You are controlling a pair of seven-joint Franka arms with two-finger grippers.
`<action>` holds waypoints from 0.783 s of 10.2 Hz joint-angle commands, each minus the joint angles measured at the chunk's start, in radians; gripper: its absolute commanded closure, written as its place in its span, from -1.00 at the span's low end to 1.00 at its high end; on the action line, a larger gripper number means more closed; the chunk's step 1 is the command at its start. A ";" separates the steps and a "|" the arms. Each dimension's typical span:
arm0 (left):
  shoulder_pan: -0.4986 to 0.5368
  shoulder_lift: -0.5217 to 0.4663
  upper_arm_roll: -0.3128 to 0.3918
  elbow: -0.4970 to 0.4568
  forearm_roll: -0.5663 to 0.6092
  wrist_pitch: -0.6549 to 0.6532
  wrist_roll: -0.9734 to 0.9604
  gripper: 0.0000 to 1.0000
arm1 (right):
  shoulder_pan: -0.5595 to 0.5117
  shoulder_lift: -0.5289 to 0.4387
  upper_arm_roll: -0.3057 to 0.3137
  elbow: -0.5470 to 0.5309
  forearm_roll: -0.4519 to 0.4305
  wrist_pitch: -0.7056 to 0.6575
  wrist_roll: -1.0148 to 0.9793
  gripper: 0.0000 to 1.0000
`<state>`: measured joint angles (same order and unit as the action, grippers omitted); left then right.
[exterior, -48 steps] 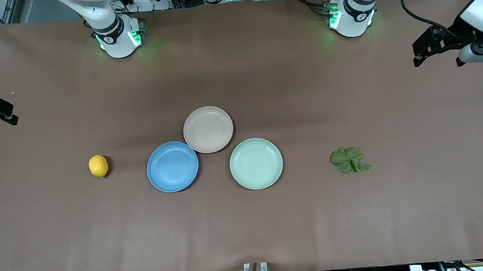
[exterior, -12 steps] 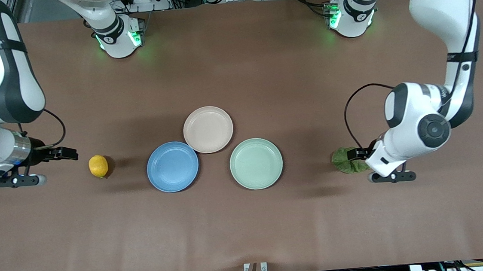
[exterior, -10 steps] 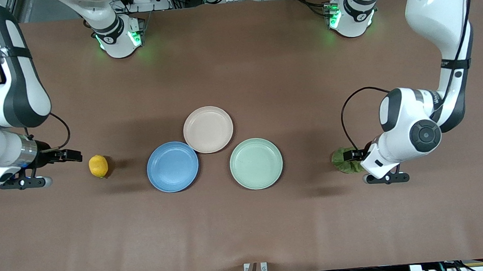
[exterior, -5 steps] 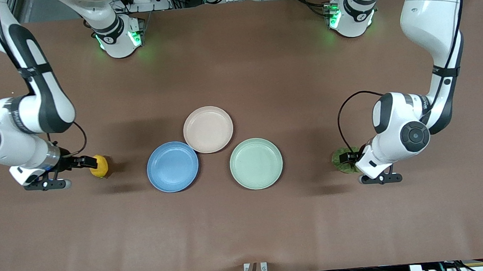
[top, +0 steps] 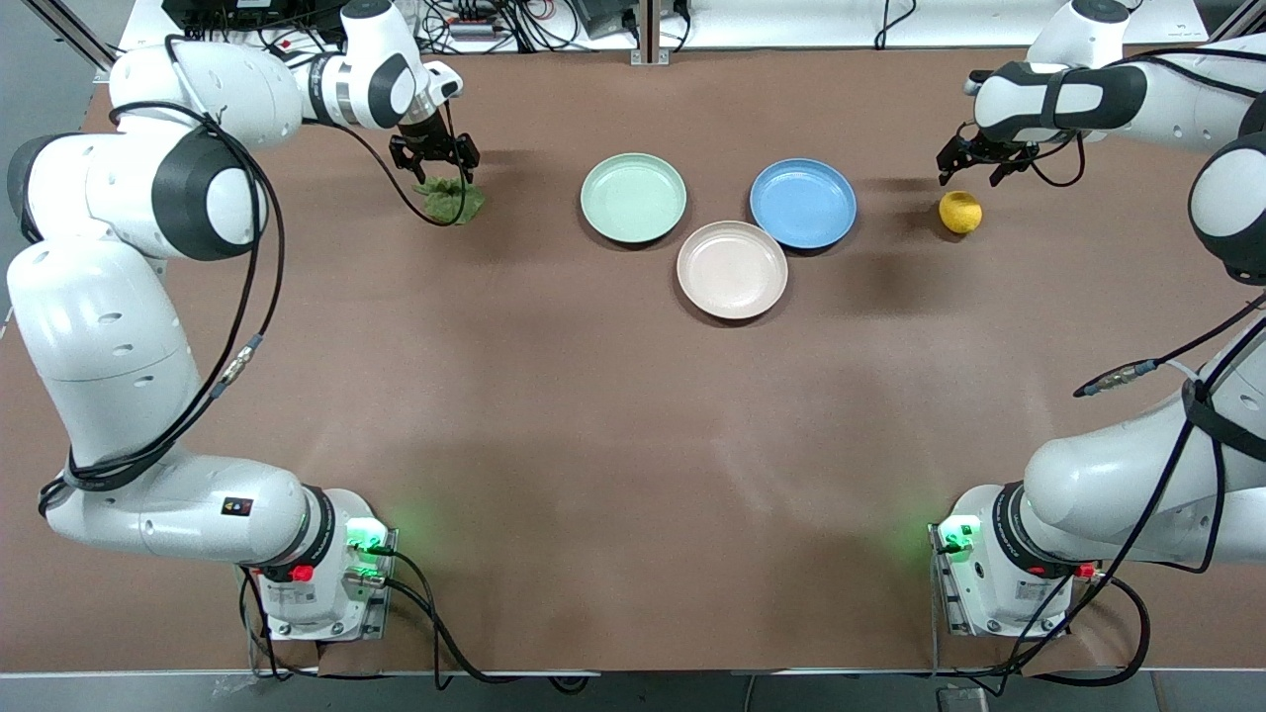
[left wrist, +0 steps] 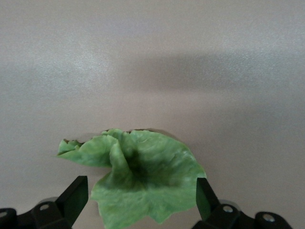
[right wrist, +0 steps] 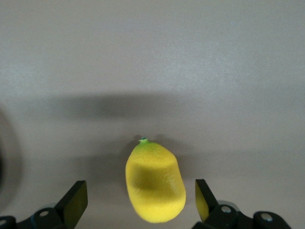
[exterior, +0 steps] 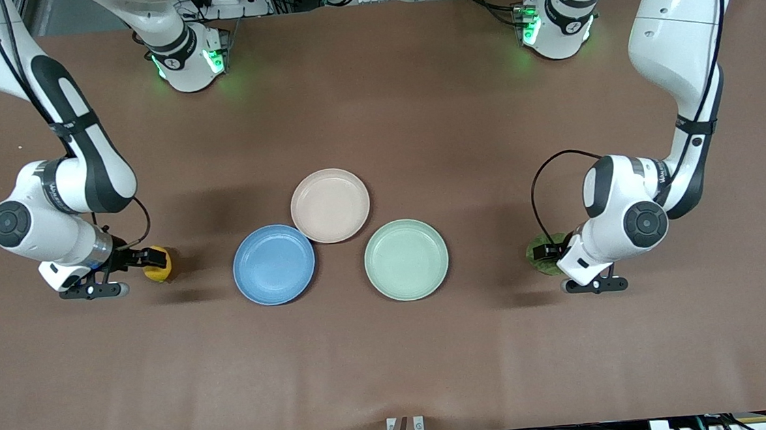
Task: Place lemon and lettuce in plates
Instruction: 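Close the right gripper on the lemon while the left gripper grasps the lettuce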
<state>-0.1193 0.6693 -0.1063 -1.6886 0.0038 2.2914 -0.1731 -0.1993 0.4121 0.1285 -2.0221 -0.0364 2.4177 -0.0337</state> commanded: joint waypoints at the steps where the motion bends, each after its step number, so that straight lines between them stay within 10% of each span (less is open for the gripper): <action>1: -0.008 -0.013 0.002 -0.057 -0.004 0.072 -0.005 -1.00 | -0.026 0.019 0.013 -0.021 0.012 0.041 -0.035 -1.00; 8: -0.011 0.002 0.002 -0.060 -0.004 0.074 -0.013 -1.00 | -0.028 0.085 0.011 -0.020 0.001 0.096 -0.037 -1.00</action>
<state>-0.1237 0.6712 -0.1066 -1.7382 0.0038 2.3501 -0.1731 -0.2097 0.4833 0.1285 -2.0381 -0.0370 2.4890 -0.0509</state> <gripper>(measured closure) 0.000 0.000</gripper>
